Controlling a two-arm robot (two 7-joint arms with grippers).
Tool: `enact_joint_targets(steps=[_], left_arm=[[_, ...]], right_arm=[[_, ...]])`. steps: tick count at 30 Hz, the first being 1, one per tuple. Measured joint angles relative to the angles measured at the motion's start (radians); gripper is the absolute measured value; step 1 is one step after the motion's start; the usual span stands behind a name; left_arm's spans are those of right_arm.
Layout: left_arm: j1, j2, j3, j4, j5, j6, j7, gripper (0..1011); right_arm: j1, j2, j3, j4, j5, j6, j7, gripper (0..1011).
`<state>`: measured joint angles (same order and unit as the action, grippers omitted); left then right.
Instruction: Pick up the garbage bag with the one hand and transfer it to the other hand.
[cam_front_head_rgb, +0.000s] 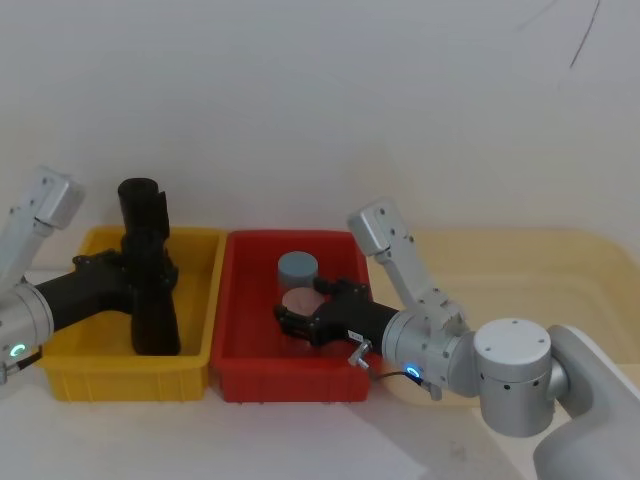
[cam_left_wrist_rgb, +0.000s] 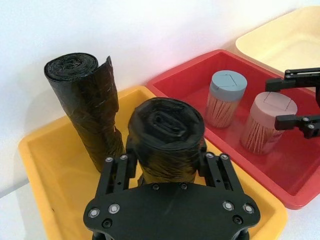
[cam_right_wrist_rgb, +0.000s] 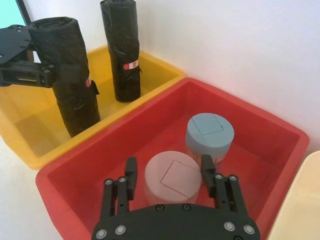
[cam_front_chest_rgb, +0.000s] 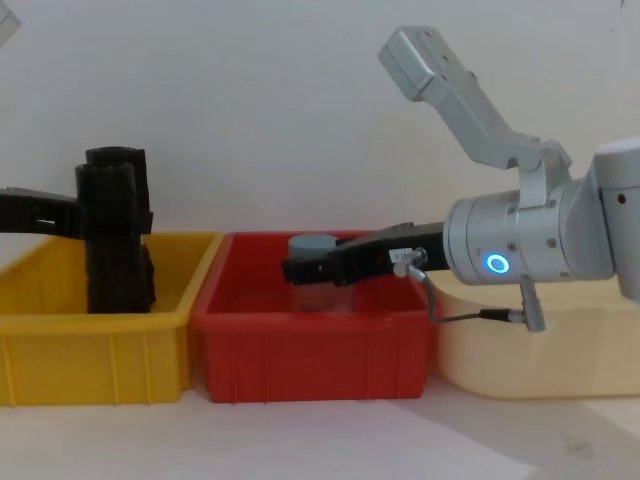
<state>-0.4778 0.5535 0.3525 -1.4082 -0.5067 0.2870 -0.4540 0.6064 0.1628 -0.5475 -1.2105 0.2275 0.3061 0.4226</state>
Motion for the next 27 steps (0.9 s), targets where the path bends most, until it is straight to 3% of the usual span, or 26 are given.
enact_joint_targets(steps=[6,27], left_arm=[[0.0,0.0,0.0,0.0,0.0,0.0,0.0,532],[0.0,0.0,0.0,0.0,0.0,0.0,0.0,394]], right_arm=[[0.001,-0.001,-0.001,0.003,-0.001,-0.002,0.001,651],[0.003,-0.002,-0.003,0.008,-0.002,-0.005,0.002,651]])
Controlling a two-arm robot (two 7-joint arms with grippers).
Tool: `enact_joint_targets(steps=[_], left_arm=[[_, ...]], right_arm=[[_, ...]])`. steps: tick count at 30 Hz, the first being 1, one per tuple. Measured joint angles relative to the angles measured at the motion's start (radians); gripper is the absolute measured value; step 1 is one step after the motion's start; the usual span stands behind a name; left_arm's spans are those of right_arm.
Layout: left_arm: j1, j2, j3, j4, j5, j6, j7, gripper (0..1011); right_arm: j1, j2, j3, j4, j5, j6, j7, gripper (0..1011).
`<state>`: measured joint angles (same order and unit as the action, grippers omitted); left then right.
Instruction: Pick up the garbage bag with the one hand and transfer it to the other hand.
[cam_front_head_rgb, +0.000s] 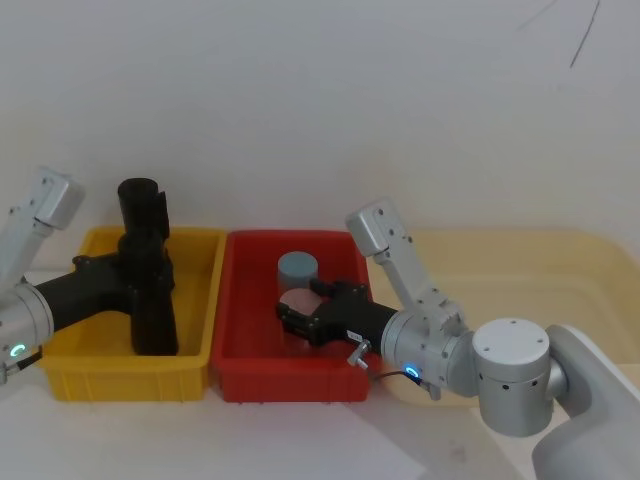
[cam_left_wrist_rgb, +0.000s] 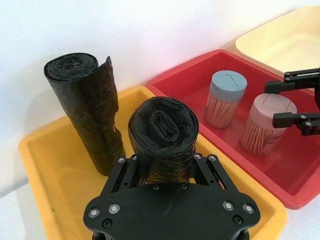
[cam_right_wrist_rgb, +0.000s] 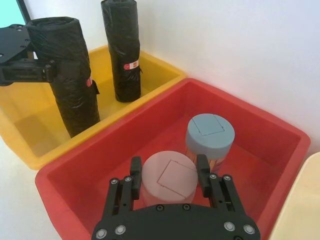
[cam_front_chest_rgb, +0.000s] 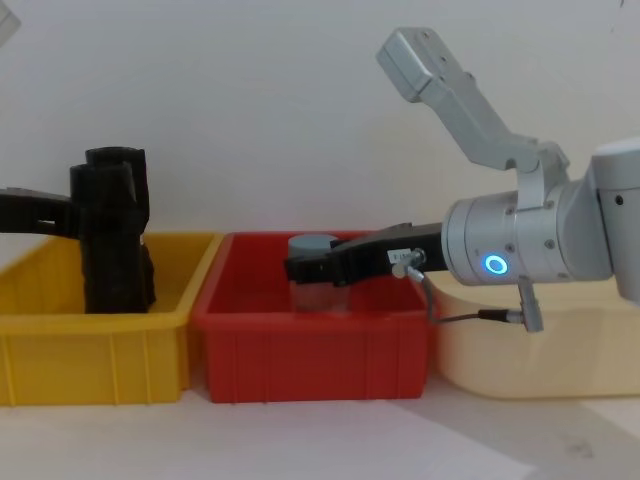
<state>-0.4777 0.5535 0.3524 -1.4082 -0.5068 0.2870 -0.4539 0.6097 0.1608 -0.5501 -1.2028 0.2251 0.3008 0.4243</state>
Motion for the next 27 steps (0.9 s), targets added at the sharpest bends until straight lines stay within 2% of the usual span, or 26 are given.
enact_joint_targets(steps=[19,27], left_arm=[[0.0,0.0,0.0,0.0,0.0,0.0,0.0,382],[-0.012,0.014,0.013,-0.009,0.013,0.01,-0.003,382]], right_arm=[[0.0,0.0,0.0,0.001,0.0,0.0,0.0,651],[0.006,0.009,0.009,-0.028,0.0,0.004,0.002,652]])
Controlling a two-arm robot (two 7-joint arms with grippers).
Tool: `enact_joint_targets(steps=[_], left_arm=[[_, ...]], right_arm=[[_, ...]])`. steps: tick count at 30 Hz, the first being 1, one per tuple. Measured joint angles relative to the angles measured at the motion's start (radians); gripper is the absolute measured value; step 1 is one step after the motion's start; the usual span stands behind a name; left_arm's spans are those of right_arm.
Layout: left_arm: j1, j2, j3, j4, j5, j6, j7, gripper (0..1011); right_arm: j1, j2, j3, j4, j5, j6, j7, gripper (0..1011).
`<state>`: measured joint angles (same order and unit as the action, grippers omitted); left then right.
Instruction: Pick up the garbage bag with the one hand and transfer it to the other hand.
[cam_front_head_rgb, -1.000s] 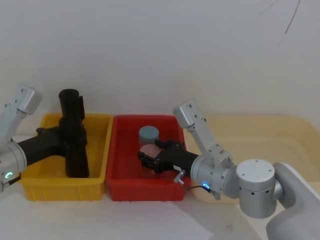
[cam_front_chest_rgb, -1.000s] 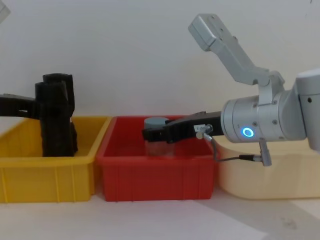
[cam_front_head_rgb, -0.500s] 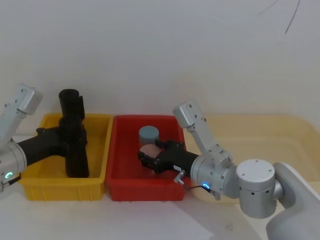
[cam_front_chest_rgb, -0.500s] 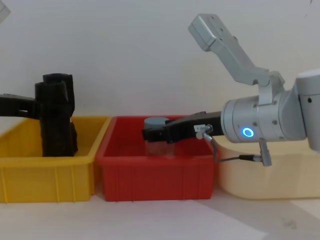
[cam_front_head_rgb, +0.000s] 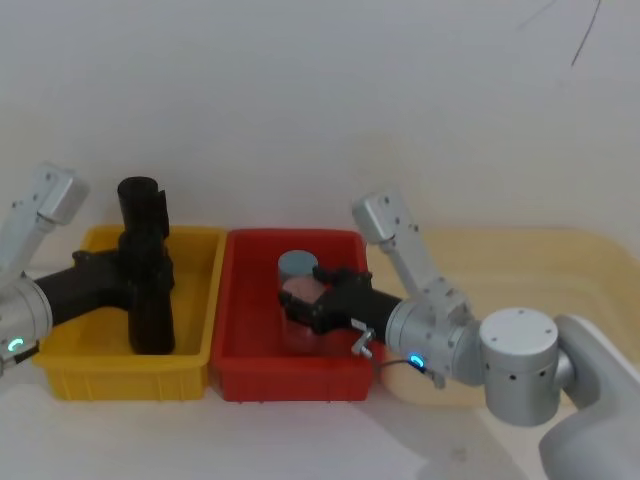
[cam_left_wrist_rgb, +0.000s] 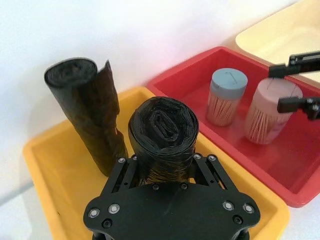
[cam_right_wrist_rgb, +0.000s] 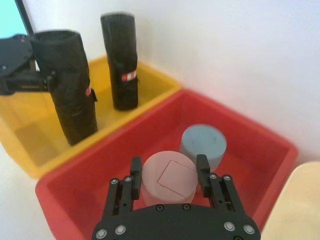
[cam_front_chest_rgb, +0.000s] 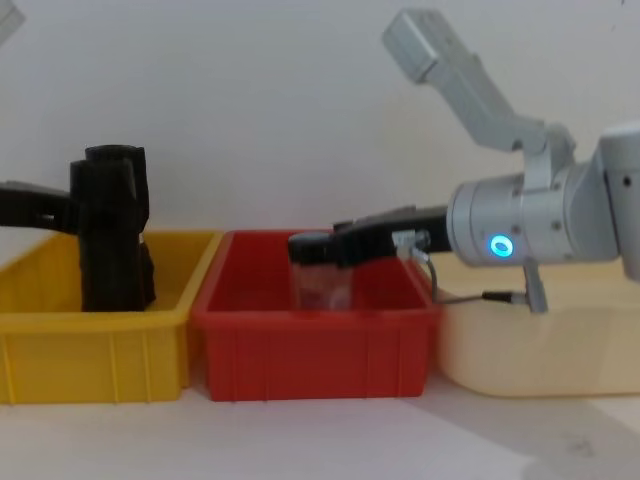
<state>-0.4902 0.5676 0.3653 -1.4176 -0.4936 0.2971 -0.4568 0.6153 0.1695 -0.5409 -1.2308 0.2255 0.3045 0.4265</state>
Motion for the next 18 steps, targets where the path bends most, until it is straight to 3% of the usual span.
enact_joint_targets(steps=[10,18], left_arm=[[-0.061,0.016,0.005,-0.032,0.005,0.014,-0.036,382],[-0.153,0.002,0.011,-0.042,-0.015,0.0,-0.098,382]], right_arm=[[0.022,0.014,0.035,-0.062,0.016,-0.015,-0.006,652],[0.051,0.034,0.074,-0.126,0.027,-0.037,-0.023,652]])
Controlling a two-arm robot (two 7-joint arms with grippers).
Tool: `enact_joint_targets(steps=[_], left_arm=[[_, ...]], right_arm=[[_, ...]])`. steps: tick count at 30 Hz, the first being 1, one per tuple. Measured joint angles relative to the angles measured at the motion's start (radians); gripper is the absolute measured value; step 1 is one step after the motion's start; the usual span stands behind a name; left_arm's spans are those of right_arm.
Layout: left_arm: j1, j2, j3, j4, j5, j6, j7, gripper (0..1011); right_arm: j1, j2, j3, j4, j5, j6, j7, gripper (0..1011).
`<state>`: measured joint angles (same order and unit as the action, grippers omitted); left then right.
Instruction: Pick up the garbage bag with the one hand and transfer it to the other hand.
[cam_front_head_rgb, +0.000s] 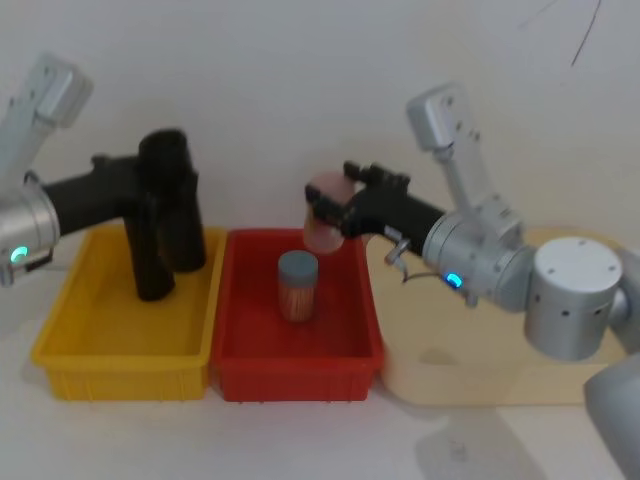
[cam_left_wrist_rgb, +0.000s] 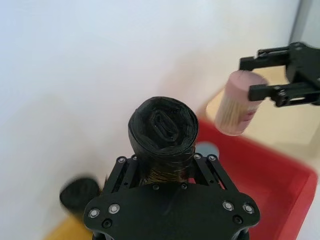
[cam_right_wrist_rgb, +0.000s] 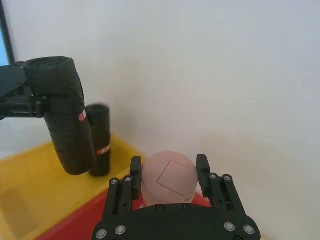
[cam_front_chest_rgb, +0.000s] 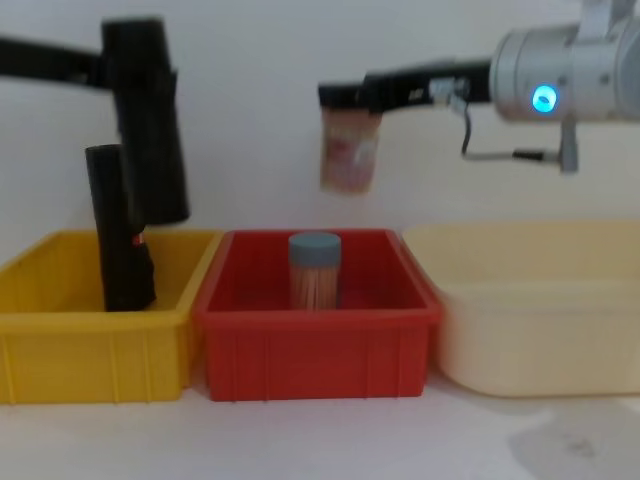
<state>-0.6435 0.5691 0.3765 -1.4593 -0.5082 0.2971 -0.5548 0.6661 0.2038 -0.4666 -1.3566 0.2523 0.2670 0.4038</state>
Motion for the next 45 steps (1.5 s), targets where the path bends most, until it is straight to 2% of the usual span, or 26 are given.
enact_joint_targets(steps=[10,14,18,21,24,25,27,28,30,31,32,33,34,36,37,38,42,45], left_arm=[[-0.142,-0.059,0.031,0.055,-0.019,-0.053,-0.093,382],[-0.202,-0.095,0.05,0.107,-0.023,-0.086,-0.136,382],[-0.282,-0.152,0.08,0.202,-0.028,-0.134,-0.193,382],[-0.32,-0.183,0.094,0.259,-0.03,-0.164,-0.226,382],[-0.388,-0.247,0.119,0.386,-0.033,-0.224,-0.287,382],[-0.388,-0.247,0.119,0.386,-0.033,-0.224,-0.287,382],[-0.44,-0.299,0.134,0.498,-0.036,-0.267,-0.327,382],[-0.473,-0.331,0.145,0.574,-0.044,-0.308,-0.362,382],[-0.513,-0.37,0.158,0.664,-0.051,-0.34,-0.389,382],[-0.547,-0.403,0.169,0.743,-0.059,-0.375,-0.418,382],[-0.569,-0.424,0.176,0.793,-0.065,-0.401,-0.44,382],[-0.569,-0.424,0.176,0.793,-0.065,-0.401,-0.44,382],[-0.597,-0.451,0.186,0.856,-0.071,-0.427,-0.459,382],[-0.631,-0.483,0.196,0.932,-0.078,-0.457,-0.487,382],[-0.631,-0.483,0.196,0.932,-0.078,-0.457,-0.487,382],[-0.649,-0.501,0.202,0.976,-0.082,-0.477,-0.504,382],[-0.685,-0.535,0.214,1.057,-0.091,-0.513,-0.533,382],[-0.707,-0.557,0.222,1.107,-0.096,-0.535,-0.553,382]], right_arm=[[0.028,0.042,0.052,-0.07,-0.011,-0.016,-0.043,651],[0.031,0.062,0.071,-0.094,-0.026,-0.015,-0.064,651],[0.029,0.089,0.09,-0.122,-0.05,-0.001,-0.093,651],[0.022,0.104,0.099,-0.135,-0.064,0.01,-0.107,651],[0.008,0.128,0.112,-0.156,-0.086,0.034,-0.13,652],[0.008,0.128,0.112,-0.156,-0.086,0.034,-0.13,651],[-0.003,0.143,0.12,-0.166,-0.098,0.049,-0.143,652],[-0.012,0.15,0.125,-0.171,-0.106,0.062,-0.152,651],[-0.021,0.159,0.129,-0.175,-0.111,0.074,-0.158,651],[-0.029,0.165,0.133,-0.177,-0.116,0.083,-0.165,651],[-0.033,0.167,0.135,-0.178,-0.119,0.089,-0.168,651],[-0.037,0.17,0.137,-0.179,-0.12,0.092,-0.17,652],[-0.046,0.173,0.141,-0.179,-0.124,0.1,-0.177,652],[-0.057,0.176,0.148,-0.179,-0.128,0.11,-0.185,652],[-0.057,0.176,0.148,-0.179,-0.128,0.11,-0.185,651],[-0.063,0.177,0.152,-0.179,-0.13,0.115,-0.191,651],[-0.078,0.178,0.161,-0.177,-0.134,0.126,-0.203,655],[-0.085,0.178,0.166,-0.176,-0.136,0.132,-0.21,736]])
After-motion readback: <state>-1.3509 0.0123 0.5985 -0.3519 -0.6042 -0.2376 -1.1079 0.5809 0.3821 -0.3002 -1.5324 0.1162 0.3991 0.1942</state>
